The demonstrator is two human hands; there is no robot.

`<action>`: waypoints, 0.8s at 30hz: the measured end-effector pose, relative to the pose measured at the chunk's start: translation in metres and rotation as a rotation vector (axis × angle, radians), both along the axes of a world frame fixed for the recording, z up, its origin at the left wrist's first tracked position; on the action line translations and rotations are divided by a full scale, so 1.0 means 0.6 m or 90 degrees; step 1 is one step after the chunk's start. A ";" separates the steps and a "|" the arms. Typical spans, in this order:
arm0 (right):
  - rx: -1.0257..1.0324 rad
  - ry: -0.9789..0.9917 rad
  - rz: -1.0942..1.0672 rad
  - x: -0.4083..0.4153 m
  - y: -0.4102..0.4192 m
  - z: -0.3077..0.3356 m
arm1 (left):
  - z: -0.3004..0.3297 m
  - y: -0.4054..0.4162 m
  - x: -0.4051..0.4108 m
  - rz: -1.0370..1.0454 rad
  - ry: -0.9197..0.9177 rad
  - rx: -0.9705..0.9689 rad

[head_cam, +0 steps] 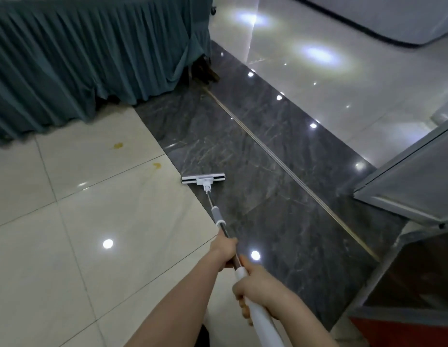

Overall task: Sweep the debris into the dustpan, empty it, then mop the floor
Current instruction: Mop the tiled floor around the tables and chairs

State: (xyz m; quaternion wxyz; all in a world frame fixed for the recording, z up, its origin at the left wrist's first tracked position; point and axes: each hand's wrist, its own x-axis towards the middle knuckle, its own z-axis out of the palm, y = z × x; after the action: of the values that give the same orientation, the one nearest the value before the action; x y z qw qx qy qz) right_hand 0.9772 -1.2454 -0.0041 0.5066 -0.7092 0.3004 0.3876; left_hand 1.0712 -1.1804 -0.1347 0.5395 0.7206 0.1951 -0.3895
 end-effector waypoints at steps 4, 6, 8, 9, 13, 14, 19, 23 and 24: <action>0.022 0.008 0.030 -0.073 -0.024 0.008 | 0.015 -0.008 -0.081 0.028 -0.011 0.022; 0.023 0.024 0.065 -0.130 -0.040 0.014 | 0.017 -0.016 -0.146 0.040 -0.010 0.020; 0.016 0.043 0.098 -0.195 -0.059 0.015 | 0.023 -0.025 -0.218 0.061 0.005 0.011; 0.019 0.049 0.113 -0.227 -0.069 0.016 | 0.026 -0.029 -0.254 0.075 0.010 0.005; 0.034 0.059 0.173 -0.324 -0.109 0.022 | 0.030 -0.049 -0.369 0.127 0.019 0.002; 0.036 0.063 0.186 -0.341 -0.118 0.022 | 0.030 -0.054 -0.391 0.137 0.018 0.006; 0.041 0.063 0.208 -0.382 -0.128 0.009 | 0.019 -0.060 -0.438 0.156 0.013 0.030; 0.025 0.018 0.192 -0.366 -0.105 -0.015 | 0.002 -0.046 -0.407 0.168 -0.005 0.061; 0.018 0.013 0.185 -0.360 -0.099 -0.023 | -0.002 -0.042 -0.399 0.165 -0.007 0.069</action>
State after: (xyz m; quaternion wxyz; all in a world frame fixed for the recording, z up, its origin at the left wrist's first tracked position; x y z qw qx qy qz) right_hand 0.7614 -1.3046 -0.0180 0.4521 -0.7339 0.1944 0.4682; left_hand 0.8319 -1.2057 -0.1356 0.5464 0.7196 0.3048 -0.3012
